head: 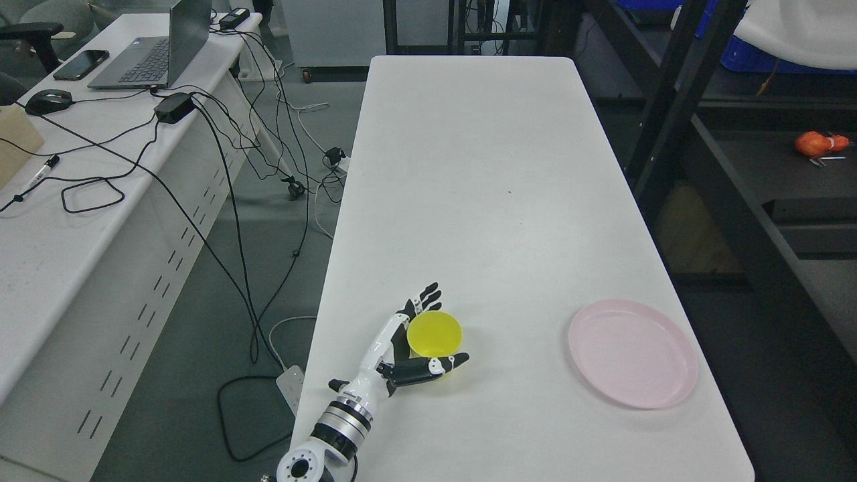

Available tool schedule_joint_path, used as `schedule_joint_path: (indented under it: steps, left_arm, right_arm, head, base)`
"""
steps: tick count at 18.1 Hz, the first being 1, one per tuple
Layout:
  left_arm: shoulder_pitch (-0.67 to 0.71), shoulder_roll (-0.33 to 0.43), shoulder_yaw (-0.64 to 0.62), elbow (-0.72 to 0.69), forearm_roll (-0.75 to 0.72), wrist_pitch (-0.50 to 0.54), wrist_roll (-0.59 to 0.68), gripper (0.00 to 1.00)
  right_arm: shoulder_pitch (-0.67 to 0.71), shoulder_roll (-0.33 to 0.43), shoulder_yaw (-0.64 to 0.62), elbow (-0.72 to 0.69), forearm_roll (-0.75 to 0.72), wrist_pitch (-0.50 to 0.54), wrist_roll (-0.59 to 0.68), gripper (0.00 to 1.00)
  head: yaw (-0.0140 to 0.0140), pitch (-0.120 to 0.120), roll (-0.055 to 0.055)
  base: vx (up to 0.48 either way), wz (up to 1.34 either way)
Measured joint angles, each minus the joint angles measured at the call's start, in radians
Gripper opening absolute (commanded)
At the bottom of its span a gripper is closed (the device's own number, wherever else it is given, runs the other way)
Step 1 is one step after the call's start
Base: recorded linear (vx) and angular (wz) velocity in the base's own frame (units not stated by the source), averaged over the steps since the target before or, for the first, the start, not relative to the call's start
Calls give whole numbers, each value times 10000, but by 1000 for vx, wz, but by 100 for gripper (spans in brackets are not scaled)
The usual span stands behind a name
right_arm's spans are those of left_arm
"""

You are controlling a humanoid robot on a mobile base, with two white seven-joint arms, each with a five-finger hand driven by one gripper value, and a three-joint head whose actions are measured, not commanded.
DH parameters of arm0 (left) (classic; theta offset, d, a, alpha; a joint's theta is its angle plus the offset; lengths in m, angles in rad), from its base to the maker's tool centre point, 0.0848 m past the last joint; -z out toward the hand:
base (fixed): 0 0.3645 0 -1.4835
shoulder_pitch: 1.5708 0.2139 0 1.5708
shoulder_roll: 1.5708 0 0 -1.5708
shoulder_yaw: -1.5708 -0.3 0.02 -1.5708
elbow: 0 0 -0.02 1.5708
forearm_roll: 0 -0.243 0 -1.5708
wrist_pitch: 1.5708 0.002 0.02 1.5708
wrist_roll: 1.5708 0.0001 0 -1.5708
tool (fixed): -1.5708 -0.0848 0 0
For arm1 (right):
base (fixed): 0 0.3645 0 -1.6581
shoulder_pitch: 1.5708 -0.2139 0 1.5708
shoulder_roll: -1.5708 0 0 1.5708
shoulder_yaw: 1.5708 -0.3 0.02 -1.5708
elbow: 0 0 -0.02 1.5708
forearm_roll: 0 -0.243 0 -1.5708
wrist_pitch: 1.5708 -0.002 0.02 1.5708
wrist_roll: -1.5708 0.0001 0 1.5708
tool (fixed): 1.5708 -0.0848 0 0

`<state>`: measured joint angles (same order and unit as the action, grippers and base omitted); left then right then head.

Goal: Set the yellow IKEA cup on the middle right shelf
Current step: 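Close the left hand around the yellow cup and lift it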

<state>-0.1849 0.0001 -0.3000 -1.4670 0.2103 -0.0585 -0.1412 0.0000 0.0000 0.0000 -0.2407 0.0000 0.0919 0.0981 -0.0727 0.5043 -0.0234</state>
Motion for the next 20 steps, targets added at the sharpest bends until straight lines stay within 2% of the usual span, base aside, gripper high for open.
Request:
schedule_joint_path:
  steps: [3,5,7,9,11,12,15,20]
  left_arm:
    - [27,0,-232,125,-14,14,-2,96]
    - [43,0,-349,188,-17,101,-1,85]
    - [56,0,-418,229,-16,151,-10,61]
    - [110,0,-440,265,-11,-83,-30,30]
    - [217,0,-434,289,15,-689,-36,8]
    - [288,0,-423,303,51,-1070,-36,0]
    - [443,0,-335,323,220,-1861,3,0]
    - [789,0,-68,-177,627,-2345,29,0]
  right_arm:
    - [0,0,0,0,0,0,0,99]
    - [0,0,0,0,0,0,0,99]
    - [0,0,0,0,0,0,0,99]
    - [0,0,0,-1,0,0,0,99]
    - [0,0,0,-1,0,-1,0,99]
    - [0,0,0,-1,0,-1,0,99]
    - [0,0,0,-1,0,-1,0,99]
    - [0,0,0,-1,0,-1,0,99]
  head:
    - [0,0,0]
    - [0,0,0]
    - [0,0,0]
    - [0,0,0]
    - [0,0,0]
    - [0,0,0]
    - [0,0,0]
    - [0,0,0]
  base:
    - [3,0]
    - [0,0]
    - [0,0]
    - [0,0]
    - [0,0]
    - [0,0]
    - [0,0]
    - [-6,0]
